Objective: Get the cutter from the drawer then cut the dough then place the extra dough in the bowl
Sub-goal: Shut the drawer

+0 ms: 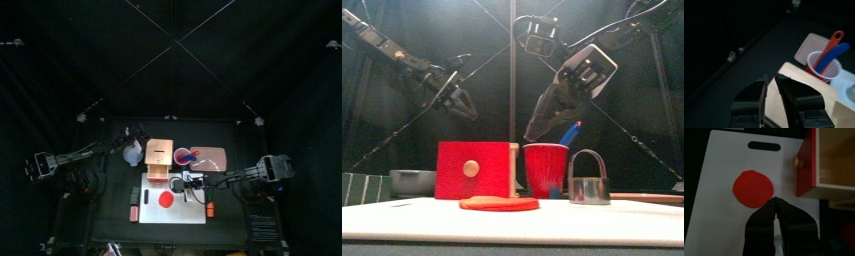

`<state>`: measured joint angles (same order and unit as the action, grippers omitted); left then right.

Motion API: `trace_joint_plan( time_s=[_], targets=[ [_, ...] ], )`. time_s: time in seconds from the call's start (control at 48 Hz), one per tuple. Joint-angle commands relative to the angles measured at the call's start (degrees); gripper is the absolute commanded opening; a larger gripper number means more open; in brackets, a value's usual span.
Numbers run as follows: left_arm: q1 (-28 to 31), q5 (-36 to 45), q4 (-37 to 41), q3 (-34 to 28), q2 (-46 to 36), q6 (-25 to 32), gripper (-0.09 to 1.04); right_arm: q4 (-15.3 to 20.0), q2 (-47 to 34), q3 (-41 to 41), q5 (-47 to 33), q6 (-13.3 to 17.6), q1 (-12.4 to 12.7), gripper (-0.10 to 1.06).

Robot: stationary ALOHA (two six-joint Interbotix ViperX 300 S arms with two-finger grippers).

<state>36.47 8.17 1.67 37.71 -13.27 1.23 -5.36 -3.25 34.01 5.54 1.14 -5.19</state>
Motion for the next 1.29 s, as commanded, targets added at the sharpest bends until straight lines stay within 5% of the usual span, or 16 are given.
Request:
trace_joint_plan(
  time_s=[0.021, 0.438, 0.688, 0.938, 1.292],
  targets=[
    [0.2, 3.6, 3.6, -6.0, 4.8, 0.1, 0.64, -0.1, -1.0, -3.9, -0.4, -0.1, -0.7, 0.16],
    [-3.3, 16.9, 9.8, -22.7, 22.8, 2.6, 0.64, -1.0, -9.2, -11.5, 0.7, 0.6, -0.4, 0.16],
    [-5.4, 17.7, 7.6, -21.8, 23.6, 4.2, 0.64, -3.8, -10.5, -12.7, 0.8, 0.7, 0.9, 0.16],
    [-5.4, 17.7, 7.6, -20.9, 23.4, 4.1, 0.64, -4.8, -11.4, -14.0, 0.8, 0.5, 5.1, 0.16],
    [-5.1, 17.5, 7.6, -20.0, 21.9, 4.1, 0.64, -11.0, -12.8, -16.7, 0.9, 0.7, 11.0, 0.16]
  ],
)
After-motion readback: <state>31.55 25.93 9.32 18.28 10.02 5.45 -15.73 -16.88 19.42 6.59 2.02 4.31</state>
